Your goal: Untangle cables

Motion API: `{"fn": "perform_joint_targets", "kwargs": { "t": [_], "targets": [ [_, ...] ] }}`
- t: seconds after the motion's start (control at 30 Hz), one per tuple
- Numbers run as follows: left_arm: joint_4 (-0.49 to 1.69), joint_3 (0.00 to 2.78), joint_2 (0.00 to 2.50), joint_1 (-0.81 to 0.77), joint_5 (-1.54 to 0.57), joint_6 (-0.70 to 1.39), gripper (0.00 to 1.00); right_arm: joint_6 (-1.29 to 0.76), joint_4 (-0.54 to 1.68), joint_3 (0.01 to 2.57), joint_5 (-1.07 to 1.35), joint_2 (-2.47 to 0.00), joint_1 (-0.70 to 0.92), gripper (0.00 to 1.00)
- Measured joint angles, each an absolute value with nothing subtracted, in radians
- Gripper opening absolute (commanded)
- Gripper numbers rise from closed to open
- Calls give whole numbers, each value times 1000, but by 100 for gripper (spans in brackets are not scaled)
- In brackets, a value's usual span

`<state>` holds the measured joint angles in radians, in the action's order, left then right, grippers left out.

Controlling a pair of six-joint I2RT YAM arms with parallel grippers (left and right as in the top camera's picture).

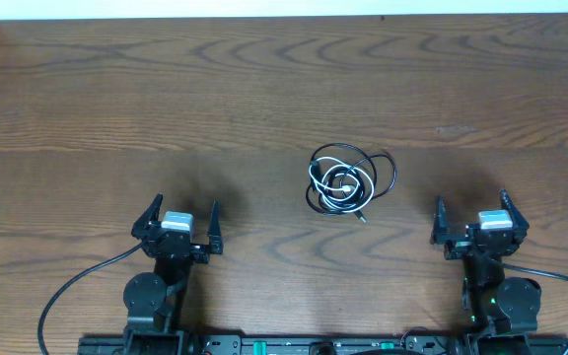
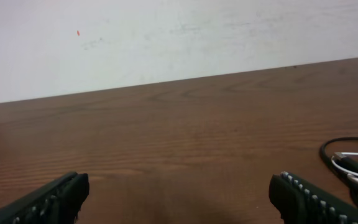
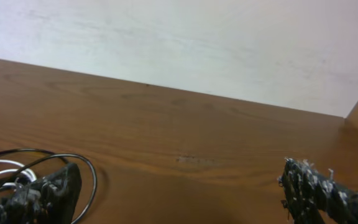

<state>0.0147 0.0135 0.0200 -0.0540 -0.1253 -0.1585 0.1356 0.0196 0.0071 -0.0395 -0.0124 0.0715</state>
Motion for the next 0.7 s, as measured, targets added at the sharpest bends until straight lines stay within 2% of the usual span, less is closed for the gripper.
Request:
{"fn": "perform_joint_targets", "kwargs": {
  "t": [0.3,0.5,0.7],
  "targets": [
    [14,14,20,-54,-120,-156,98,120,-30,7,-39,-13,72,99],
    [44,25,23,-54,-119,-103,98,51,19,7,-80,-15,72,99],
    [175,84,119,-54,-126,-19,98,20,124,51,-104,-95,72,99]
  ]
}}
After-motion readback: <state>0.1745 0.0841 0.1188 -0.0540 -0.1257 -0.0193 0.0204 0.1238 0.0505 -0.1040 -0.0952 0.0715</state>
